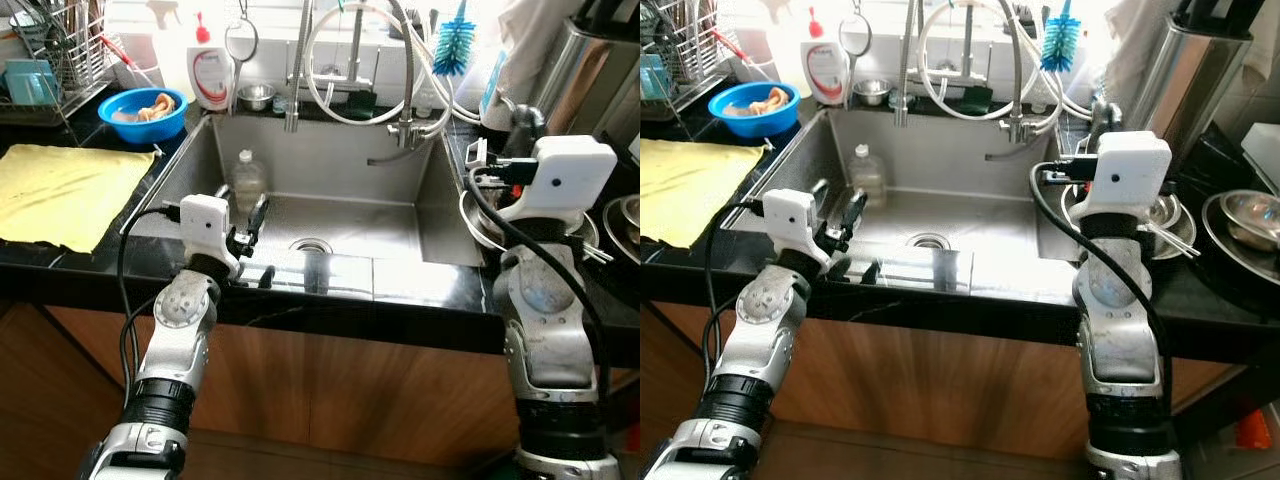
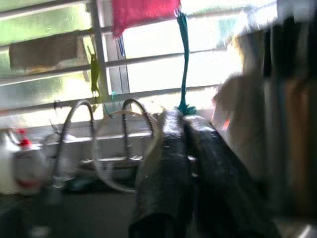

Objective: Kitchen organization

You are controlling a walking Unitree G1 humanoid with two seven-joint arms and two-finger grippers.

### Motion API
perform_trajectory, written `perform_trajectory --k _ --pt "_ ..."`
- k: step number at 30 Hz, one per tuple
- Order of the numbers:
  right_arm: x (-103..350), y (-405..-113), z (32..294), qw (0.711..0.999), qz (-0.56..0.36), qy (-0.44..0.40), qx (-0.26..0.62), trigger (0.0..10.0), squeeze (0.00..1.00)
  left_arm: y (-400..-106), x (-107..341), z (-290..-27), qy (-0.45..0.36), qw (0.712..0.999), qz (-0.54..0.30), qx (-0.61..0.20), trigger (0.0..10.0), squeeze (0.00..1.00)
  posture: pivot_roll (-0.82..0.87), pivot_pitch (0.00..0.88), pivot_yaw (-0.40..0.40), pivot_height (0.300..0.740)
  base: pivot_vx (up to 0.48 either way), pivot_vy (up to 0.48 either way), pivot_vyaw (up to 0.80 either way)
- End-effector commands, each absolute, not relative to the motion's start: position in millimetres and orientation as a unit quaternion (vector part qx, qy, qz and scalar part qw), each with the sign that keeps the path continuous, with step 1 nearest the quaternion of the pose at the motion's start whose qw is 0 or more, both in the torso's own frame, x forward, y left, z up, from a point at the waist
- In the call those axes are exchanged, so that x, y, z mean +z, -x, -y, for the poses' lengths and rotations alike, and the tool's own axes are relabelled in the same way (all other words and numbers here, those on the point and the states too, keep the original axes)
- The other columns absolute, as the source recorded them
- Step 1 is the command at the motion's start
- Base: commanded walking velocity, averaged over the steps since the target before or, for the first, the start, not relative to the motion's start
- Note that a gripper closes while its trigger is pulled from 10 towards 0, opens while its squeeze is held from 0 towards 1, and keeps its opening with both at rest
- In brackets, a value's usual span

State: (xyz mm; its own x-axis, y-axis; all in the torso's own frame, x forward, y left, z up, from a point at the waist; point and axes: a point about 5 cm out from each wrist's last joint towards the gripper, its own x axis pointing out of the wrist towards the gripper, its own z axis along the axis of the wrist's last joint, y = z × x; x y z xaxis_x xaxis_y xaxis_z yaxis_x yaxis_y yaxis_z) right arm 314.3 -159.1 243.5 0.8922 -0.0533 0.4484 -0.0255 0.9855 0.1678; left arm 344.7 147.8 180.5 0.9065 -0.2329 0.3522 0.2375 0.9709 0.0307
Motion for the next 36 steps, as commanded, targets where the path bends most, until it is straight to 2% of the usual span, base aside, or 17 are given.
perform_trajectory --k 1,4,8,12,15,18,25,31,33,34,36 --pt "246.4 -315.4 163.2 0.966 0.229 -0.121 -0.004 10.0 0.0 -346.0 192.6 -148.4 0.015 0.973 0.196 -0.118 10.0 0.0 0.02 0.0 -0.023 0.74 0.0 0.0 0.0" --pt "238.9 -315.7 161.4 0.962 0.21 -0.174 0.009 10.0 0.0 -346.8 195.7 -148.9 0.049 0.973 0.192 -0.114 10.0 0.0 0.02 0.0 -0.027 0.74 0.0 0.0 0.0" --pt "217.6 -315.0 167.9 0.937 0.171 -0.304 0.015 10.0 0.0 -347.2 200.6 -147.4 0.104 0.97 0.188 -0.109 10.0 0.0 0.02 0.0 -0.026 0.74 0.0 0.0 0.0" --pt "200.6 -313.3 174.7 0.928 0.142 -0.343 0.012 10.0 0.0 -347.4 203.8 -142.9 0.109 0.969 0.188 -0.12 10.0 0.0 0.02 0.0 -0.026 0.74 0.0 0.0 0.0" --pt "191.0 -310.4 175.7 0.932 0.124 -0.339 0.012 10.0 0.0 -347.0 204.8 -141.5 0.112 0.968 0.185 -0.124 10.0 0.0 0.02 0.0 -0.024 0.74 0.0 0.0 0.0" --pt "188.9 -308.0 172.3 0.918 0.115 -0.378 0.036 10.0 0.0 -346.7 204.7 -140.0 0.129 0.967 0.177 -0.129 10.0 0.0 0.01 0.0 -0.022 0.74 0.0 0.0 0.0" --pt "205.0 -304.4 160.8 0.902 0.127 -0.394 0.12 10.0 0.0 -346.9 207.4 -140.7 0.153 0.964 0.174 -0.13 10.0 0.0 0.01 0.0 -0.024 0.74 0.0 0.0 0.0" --pt "209.4 -302.8 160.4 0.895 0.122 -0.402 0.147 10.0 0.0 -346.4 207.4 -141.4 0.154 0.964 0.171 -0.133 10.0 0.0 0.01 0.0 -0.026 0.74 0.0 0.0 0.0" --pt "209.8 -302.9 165.5 0.917 0.123 -0.351 0.145 10.0 0.0 -346.3 206.7 -142.2 0.143 0.966 0.17 -0.133 10.0 0.0 0.01 0.0 -0.027 0.74 0.0 0.0 0.0" --pt "208.2 -304.9 169.9 0.937 0.121 -0.301 0.131 10.0 0.0 -346.4 206.6 -142.8 0.129 0.968 0.171 -0.132 10.0 0.0 0.01 0.0 -0.026 0.74 0.0 0.0 0.0" --pt "206.3 -307.8 171.7 0.942 0.114 -0.292 0.123 10.0 0.0 -346.7 206.7 -143.2 0.131 0.968 0.171 -0.131 10.0 0.0 0.0 0.0 -0.025 0.74 0.0 0.0 0.0"
